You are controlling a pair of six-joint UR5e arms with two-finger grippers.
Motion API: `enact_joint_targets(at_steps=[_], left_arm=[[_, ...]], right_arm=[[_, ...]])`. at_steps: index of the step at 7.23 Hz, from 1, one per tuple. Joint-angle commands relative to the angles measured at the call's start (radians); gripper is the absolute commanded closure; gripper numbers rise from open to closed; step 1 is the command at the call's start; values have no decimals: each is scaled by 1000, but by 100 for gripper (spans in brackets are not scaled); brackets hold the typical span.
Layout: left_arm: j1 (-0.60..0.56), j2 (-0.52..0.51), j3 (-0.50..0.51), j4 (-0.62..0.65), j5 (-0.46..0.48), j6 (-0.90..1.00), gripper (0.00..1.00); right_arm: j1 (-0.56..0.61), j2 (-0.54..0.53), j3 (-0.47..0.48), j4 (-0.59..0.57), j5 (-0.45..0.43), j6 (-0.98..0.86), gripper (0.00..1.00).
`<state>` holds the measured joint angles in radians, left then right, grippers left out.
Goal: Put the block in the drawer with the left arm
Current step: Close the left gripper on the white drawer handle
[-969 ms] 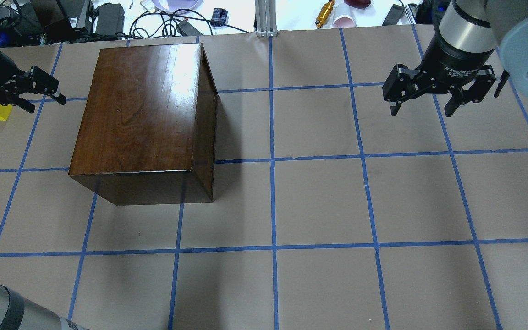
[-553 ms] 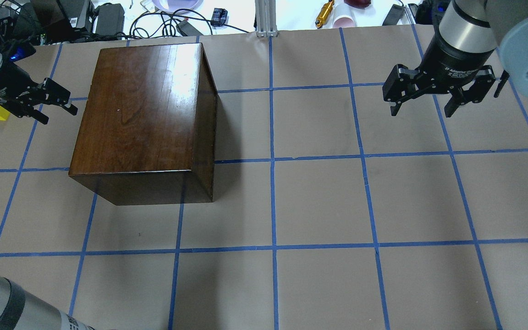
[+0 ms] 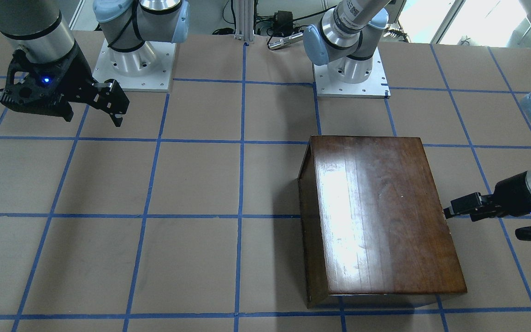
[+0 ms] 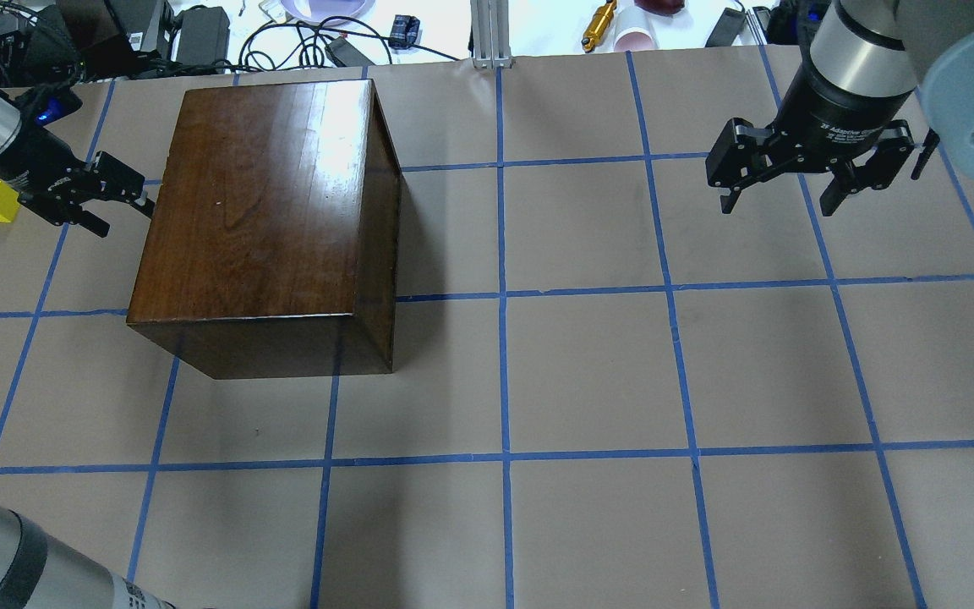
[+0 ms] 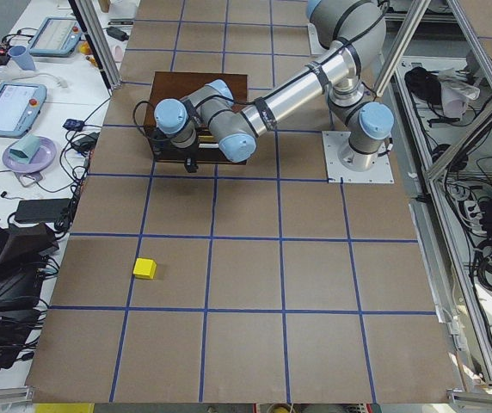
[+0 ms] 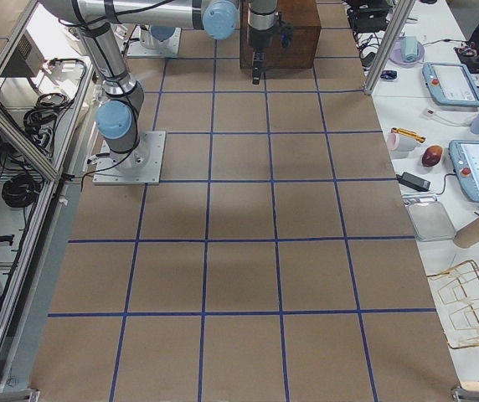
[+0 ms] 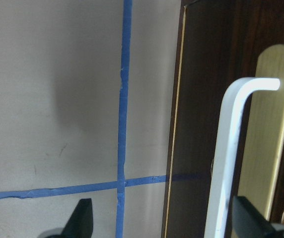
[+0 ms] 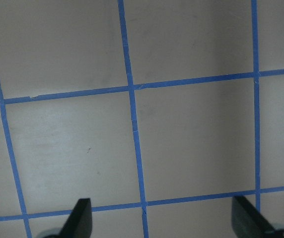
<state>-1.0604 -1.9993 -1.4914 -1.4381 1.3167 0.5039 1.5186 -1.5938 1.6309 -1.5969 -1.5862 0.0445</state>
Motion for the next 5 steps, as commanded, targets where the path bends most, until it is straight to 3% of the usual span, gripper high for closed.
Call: enact_joint_targets(at_steps=[1,5], left_arm=[[-4,-9,-6,2,-1,10,0],[-4,-22,-6,16,1,8,0]], right_arm=[[0,0,0,0,0,0,0],[0,0,0,0,0,0,0]])
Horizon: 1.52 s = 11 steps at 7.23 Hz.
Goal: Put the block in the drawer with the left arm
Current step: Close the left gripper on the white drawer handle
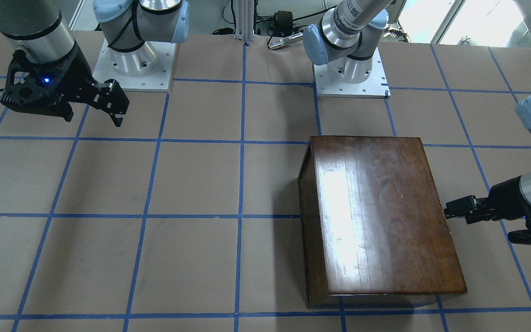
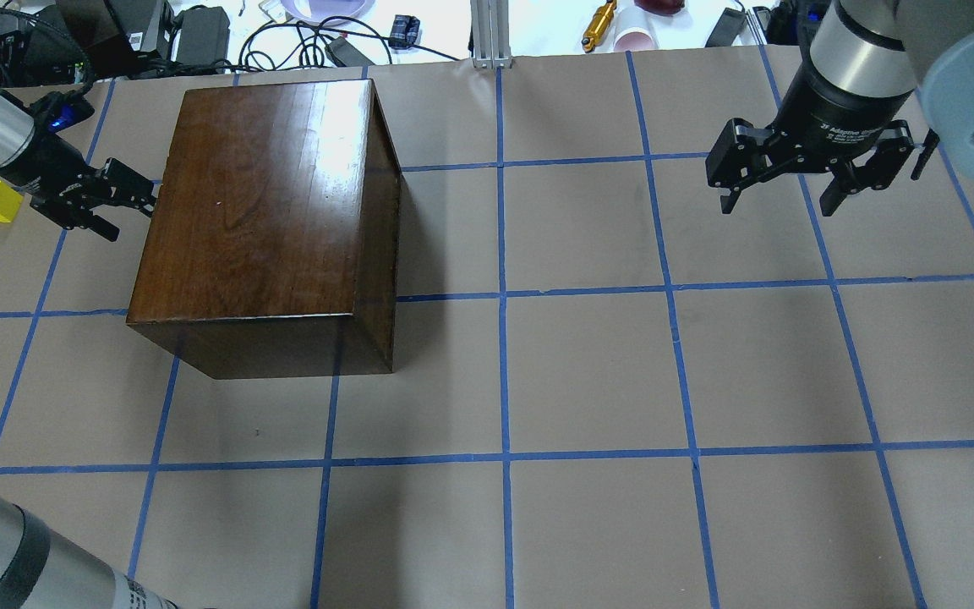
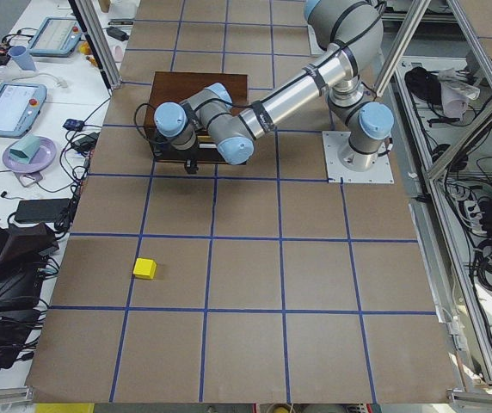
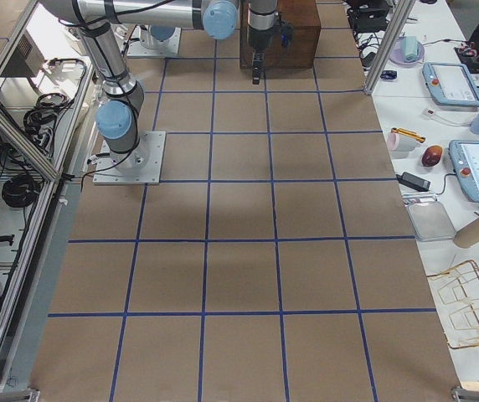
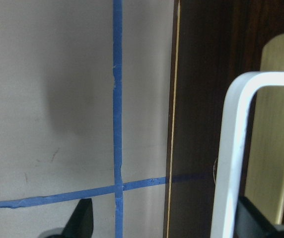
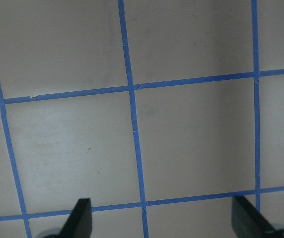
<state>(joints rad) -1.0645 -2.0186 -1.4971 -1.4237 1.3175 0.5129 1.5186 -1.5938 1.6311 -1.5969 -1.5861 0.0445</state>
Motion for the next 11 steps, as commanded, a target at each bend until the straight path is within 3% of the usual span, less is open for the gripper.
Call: enact_joint_targets(at_steps=[1,7,11], left_arm=[[0,-5,0,2,0,-2,0],[1,-2,15,17,16,-5,0],[1,-2,15,51,88,-2,0]], right_arm=[[0,0,-1,0,0,0,0],[0,0,-1,0,0,0,0],[0,0,1,0,0,0,0]])
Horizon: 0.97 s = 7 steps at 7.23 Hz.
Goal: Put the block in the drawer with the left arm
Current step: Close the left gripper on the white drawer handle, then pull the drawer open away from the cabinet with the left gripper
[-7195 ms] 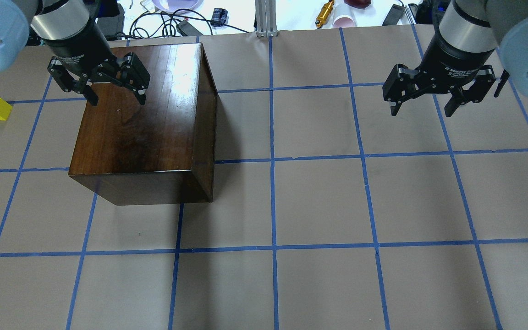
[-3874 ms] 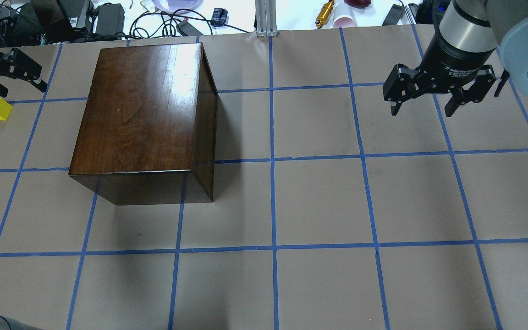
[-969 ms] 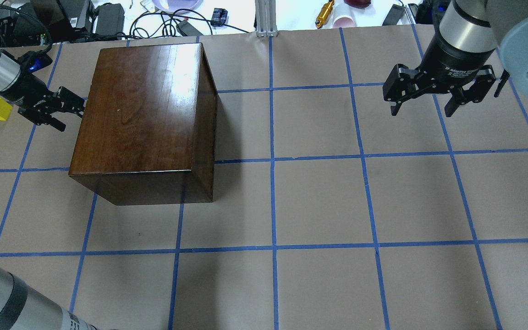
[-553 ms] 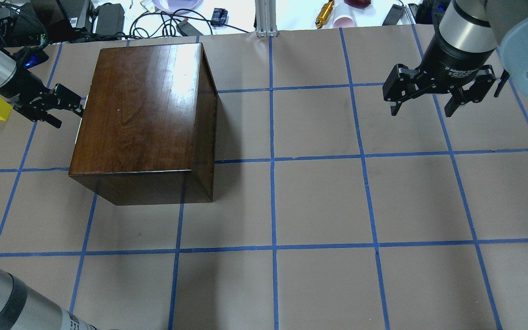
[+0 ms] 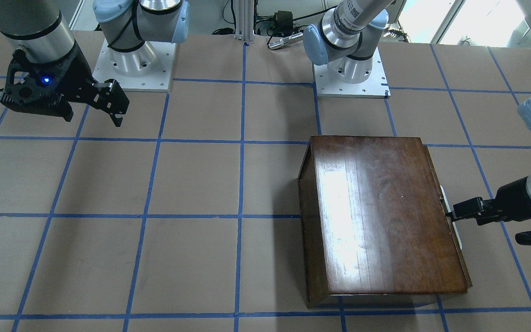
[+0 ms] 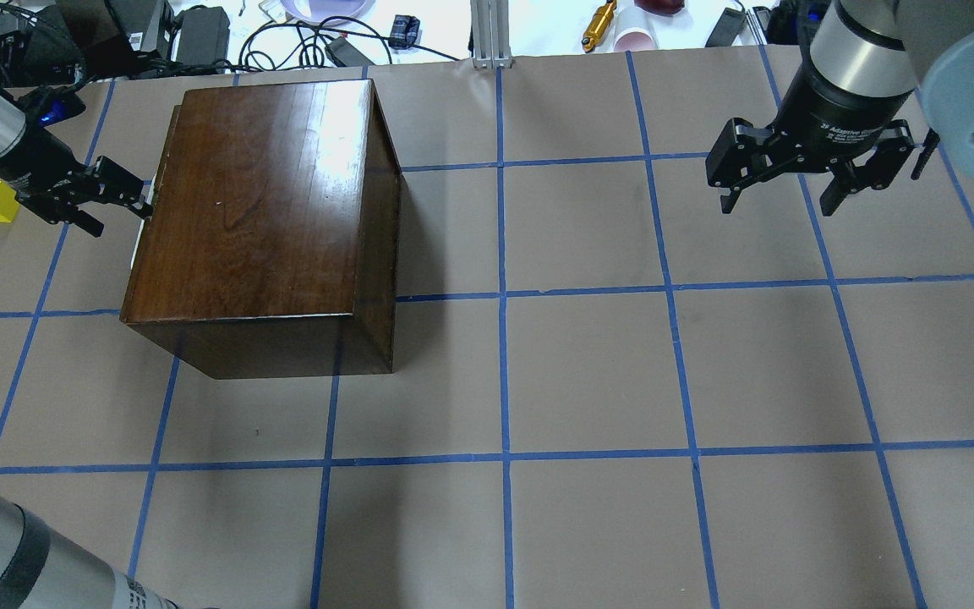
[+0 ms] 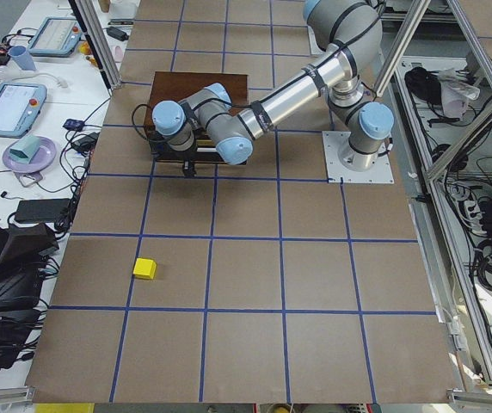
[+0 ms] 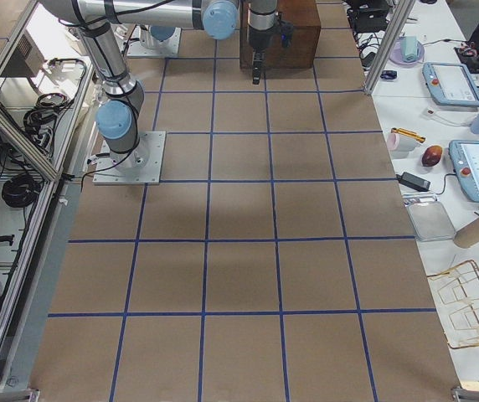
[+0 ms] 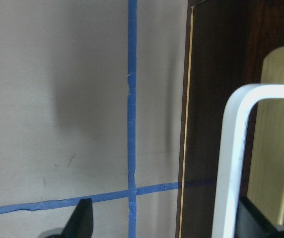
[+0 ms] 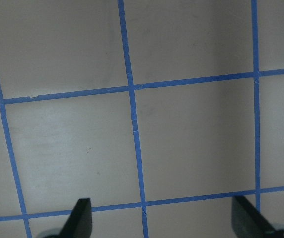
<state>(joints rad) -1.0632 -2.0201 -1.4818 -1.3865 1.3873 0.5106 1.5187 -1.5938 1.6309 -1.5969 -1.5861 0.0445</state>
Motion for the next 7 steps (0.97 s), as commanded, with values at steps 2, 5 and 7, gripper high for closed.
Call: enact_joint_targets(at_steps=[2,5,7], left_arm=[[2,0,8,15,38,-1,0],[2,0,29,15,71,0,0],[5,-3,31,17,75,2,0]], right_arm=[[0,0,0,0,0,0,0],[0,0,0,0,0,0,0],[0,0,0,0,0,0,0]])
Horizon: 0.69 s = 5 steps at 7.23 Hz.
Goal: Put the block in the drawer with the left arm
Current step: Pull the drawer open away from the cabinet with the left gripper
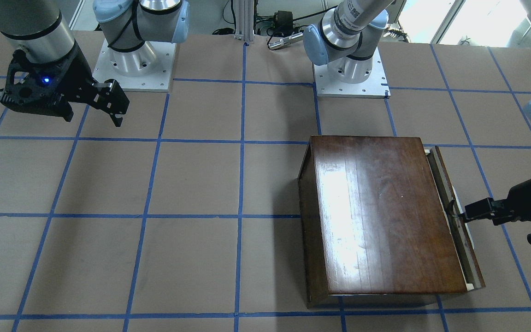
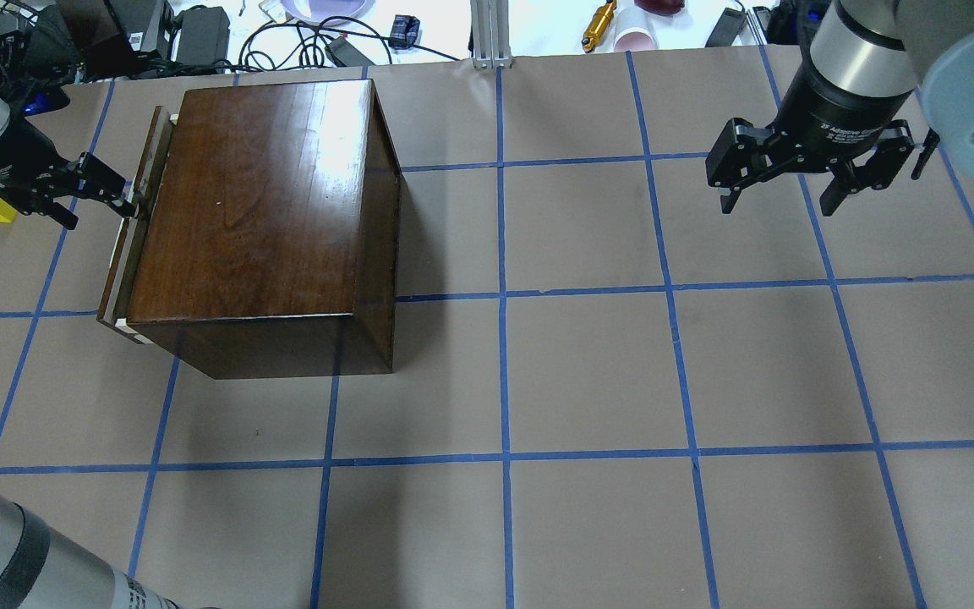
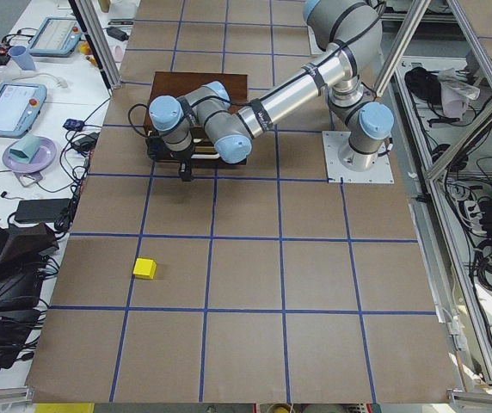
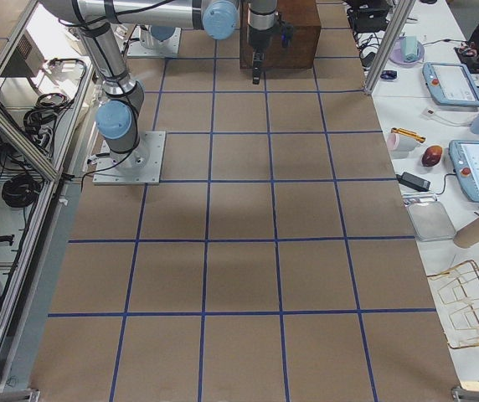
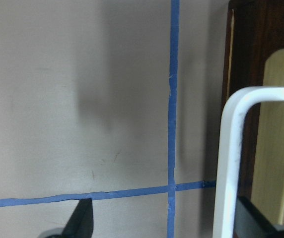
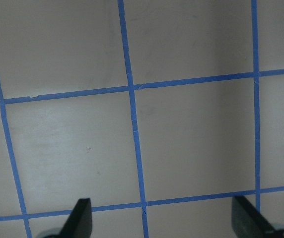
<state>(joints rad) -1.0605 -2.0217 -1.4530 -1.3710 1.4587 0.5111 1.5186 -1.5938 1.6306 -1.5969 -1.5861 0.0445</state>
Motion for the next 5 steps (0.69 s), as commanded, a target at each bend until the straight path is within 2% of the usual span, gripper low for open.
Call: enact_joint_targets(at_steps=[1,4,5], left_arm=[[4,-2,2,9,5,1,0],[5,-8,3,23,6,30,0],[5,-9,3,38,40,32,0]], right_arm=[[0,0,0,0,0,0,0],[0,0,0,0,0,0,0],[0,0,0,0,0,0,0]])
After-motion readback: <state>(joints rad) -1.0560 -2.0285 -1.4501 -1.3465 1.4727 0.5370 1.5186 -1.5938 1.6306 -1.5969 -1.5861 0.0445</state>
